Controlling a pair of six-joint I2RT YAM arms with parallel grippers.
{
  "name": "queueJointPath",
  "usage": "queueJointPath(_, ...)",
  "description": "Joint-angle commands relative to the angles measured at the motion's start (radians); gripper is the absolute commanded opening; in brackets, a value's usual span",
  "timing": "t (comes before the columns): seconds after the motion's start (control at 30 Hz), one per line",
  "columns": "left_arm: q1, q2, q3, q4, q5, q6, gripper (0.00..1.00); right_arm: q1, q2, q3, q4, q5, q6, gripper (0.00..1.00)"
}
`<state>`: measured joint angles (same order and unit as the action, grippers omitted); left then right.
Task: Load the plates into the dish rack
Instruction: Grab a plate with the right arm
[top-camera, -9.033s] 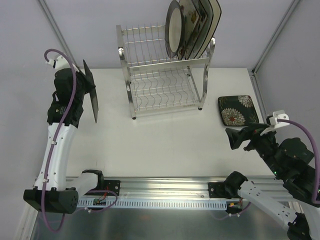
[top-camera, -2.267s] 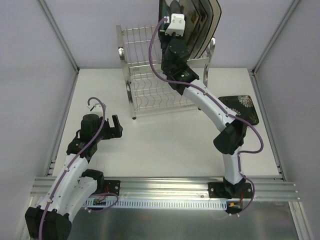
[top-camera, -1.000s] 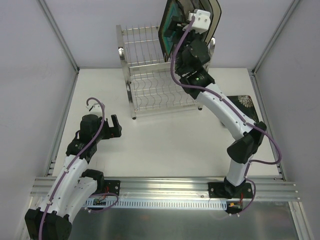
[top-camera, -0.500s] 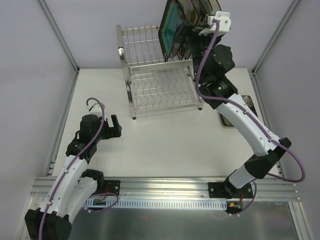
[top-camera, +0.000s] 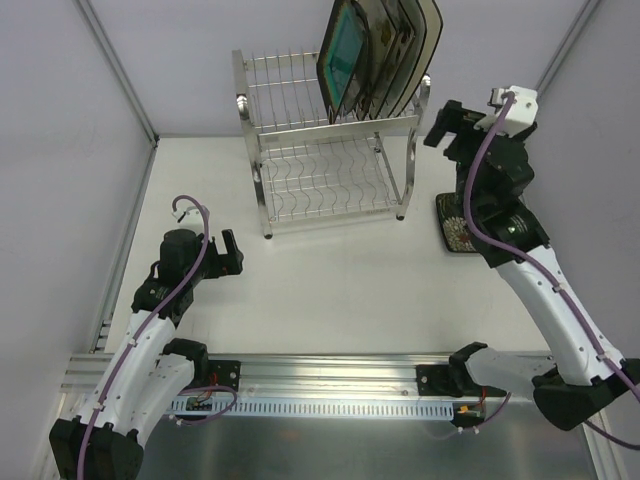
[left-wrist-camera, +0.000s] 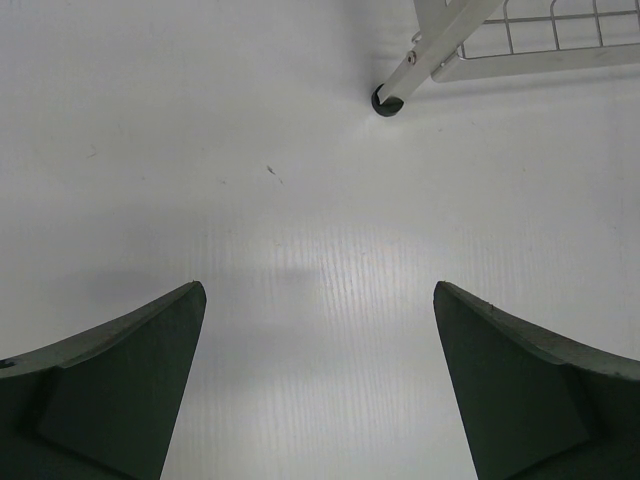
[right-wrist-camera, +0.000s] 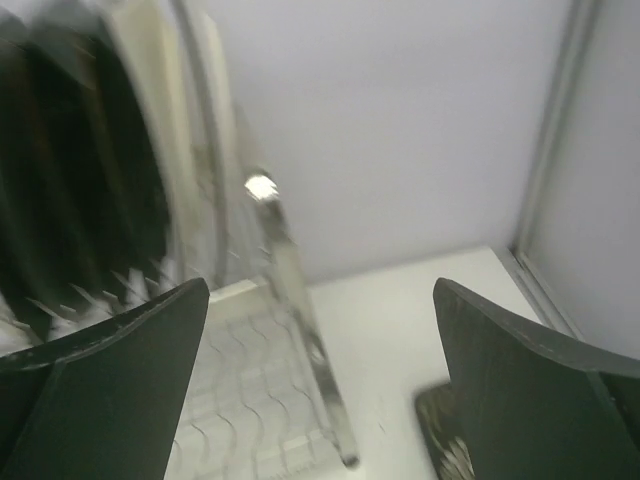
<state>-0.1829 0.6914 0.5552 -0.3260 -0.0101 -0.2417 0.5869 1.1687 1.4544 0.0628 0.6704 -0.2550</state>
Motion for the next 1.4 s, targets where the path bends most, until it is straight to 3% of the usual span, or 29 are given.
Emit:
queueJointPath(0.0,-0.006,-0.001,0.012,0.024,-0.005,0.015,0.99,-0.126,-0.078,-0.097,-0.232,0.023,0.178,1.00)
queueJointPath(0.13,-0.006,0.003,0.012,0.024,-0.005,0.018,0.99,-0.300,-0.107,-0.222,-0.345,-0.075,0.345,1.00)
queueJointPath(0.37,-0.004,0.008,0.011,0.024,-0.002,0.021,0.99,-0.551,0.058,-0.335,-0.435,-0.359,0.476,0.97)
queueJointPath(0.53,-0.004,0.011,0.011,0.025,-0.013,0.027,0.99,-0.582,0.276,-0.307,-0.451,-0.451,0.442,0.83)
queueJointPath(0.73,-0.006,0.008,0.009,0.024,-0.024,0.035,0.99,-0.602,0.423,-0.289,-0.413,-0.563,0.395,0.66)
queueJointPath(1.07,-0.004,0.016,0.011,0.021,-0.037,0.047,0.99,-0.605,0.586,-0.267,-0.400,-0.655,0.324,0.65)
queueJointPath(1.37,-0.004,0.033,0.017,0.021,-0.027,0.048,0.99,-0.599,0.588,-0.327,-0.409,-0.724,0.371,0.59)
